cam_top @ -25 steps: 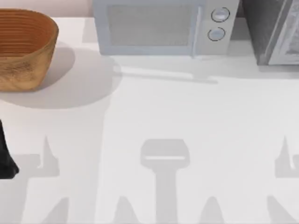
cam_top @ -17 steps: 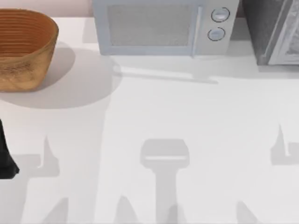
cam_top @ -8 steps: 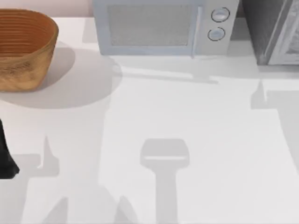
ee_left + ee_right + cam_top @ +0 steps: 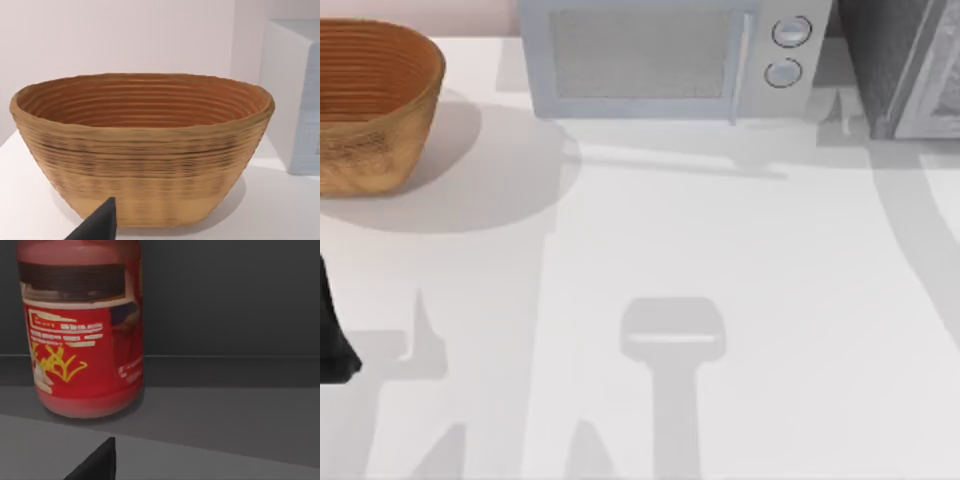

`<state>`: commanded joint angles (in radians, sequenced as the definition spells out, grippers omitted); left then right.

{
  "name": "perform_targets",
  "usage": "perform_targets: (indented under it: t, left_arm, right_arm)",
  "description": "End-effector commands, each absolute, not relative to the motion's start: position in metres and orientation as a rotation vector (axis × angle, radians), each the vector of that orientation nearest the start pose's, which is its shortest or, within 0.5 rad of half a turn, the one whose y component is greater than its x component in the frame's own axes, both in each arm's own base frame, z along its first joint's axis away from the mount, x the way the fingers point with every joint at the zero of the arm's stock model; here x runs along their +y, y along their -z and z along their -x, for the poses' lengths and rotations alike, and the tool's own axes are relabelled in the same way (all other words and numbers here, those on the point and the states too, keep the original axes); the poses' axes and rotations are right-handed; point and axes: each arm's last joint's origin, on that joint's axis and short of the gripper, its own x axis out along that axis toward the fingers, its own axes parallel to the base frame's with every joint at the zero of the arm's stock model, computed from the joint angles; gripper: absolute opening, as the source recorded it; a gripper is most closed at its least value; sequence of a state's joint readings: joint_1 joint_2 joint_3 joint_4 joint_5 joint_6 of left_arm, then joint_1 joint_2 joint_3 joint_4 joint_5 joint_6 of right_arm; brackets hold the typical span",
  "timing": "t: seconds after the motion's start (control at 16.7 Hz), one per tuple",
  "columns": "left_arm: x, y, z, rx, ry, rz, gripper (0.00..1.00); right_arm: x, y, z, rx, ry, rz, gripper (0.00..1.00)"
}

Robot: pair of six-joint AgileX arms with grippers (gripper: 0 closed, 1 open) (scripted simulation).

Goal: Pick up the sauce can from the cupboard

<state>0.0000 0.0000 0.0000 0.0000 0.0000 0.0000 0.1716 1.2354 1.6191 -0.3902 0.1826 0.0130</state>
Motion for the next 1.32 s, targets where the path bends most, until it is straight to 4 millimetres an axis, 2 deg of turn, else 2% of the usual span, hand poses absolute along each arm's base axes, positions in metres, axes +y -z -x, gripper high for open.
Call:
perform_targets:
  t: [0.24, 0.66, 0.84, 1.08, 1.2, 1.32]
  left_arm:
    - [-0.001, -0.16, -0.106, 0.0, 0.0, 0.0, 1.0]
    - [-0.001, -0.16, -0.106, 0.0, 0.0, 0.0, 1.0]
    - [-0.001, -0.16, -0.106, 0.0, 0.0, 0.0, 1.0]
    - [-0.001, -0.16, -0.106, 0.0, 0.0, 0.0, 1.0]
    - [-0.001, -0.16, -0.106, 0.0, 0.0, 0.0, 1.0]
    - [-0.001, -0.16, -0.106, 0.0, 0.0, 0.0, 1.0]
  right_arm:
    - [0.047, -0.51, -0.256, 0.0, 0.0, 0.0, 1.0]
    - [0.05, -0.512, -0.259, -0.006, 0.001, 0.0, 1.0]
    - [0.069, -0.515, -0.279, -0.009, 0.0, -0.002, 1.0]
    - [0.105, -0.51, -0.312, 0.004, 0.008, -0.003, 1.0]
    - [0.115, -0.509, -0.318, 0.004, 0.01, -0.005, 1.0]
    - [0.116, -0.509, -0.319, 0.003, 0.01, -0.005, 1.0]
